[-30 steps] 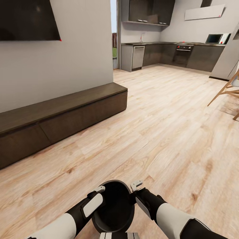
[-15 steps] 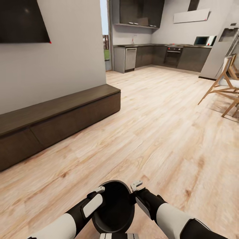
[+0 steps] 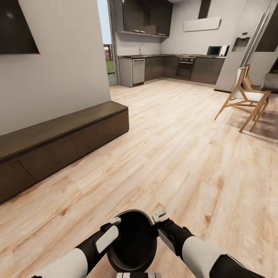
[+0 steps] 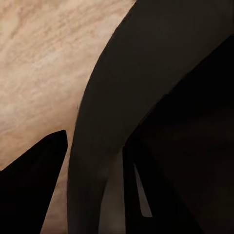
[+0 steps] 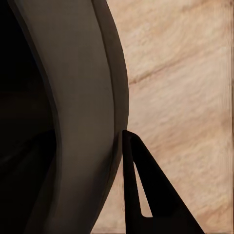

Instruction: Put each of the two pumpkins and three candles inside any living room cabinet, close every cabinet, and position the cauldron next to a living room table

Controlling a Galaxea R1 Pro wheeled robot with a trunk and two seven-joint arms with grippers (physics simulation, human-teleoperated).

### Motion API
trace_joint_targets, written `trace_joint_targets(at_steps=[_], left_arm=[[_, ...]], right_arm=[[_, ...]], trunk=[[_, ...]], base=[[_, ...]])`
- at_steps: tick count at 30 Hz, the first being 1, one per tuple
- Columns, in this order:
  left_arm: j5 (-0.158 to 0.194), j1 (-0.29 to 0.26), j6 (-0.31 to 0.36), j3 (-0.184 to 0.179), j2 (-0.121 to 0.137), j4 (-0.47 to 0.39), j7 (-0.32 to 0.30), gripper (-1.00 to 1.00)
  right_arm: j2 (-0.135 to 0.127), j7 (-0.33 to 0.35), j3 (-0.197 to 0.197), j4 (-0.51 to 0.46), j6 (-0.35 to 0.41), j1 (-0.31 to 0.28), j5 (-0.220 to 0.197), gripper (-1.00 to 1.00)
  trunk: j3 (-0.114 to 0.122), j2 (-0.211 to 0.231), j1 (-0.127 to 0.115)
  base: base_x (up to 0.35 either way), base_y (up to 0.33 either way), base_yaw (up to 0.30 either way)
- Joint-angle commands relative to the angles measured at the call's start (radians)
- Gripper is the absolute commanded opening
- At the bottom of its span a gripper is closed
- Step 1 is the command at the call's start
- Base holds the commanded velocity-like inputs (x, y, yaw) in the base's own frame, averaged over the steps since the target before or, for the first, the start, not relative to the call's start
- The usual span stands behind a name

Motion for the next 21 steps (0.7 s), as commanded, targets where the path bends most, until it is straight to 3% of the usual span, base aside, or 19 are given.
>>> trace_joint_targets(at_steps=[1,17,21], left_arm=[[0.002,0.0,0.001,0.001,0.001,0.0,0.0,-1.0],[0.002,0.0,0.004,0.002,0.005,-0.003,0.004,-1.0],[0.002,-0.001,0.005,0.002,0.005,-0.003,0.004,-1.0]], right_arm=[[0.001,0.005,-0.015,-0.003,-0.001,0.0,-0.028,-1.0],[-0.001,0.004,-0.02,-0.004,-0.001,0.0,-0.028,-1.0],[-0.001,0.005,-0.043,-0.004,-0.001,0.0,-0.027,-1.0]], trunk=[[0.001,0.0,0.0],[0.02,0.0,0.0],[0.025,0.0,0.0]], base=[[0.0,0.0,-0.206],[0.0,0.0,-0.206],[0.0,0.0,-0.206]])
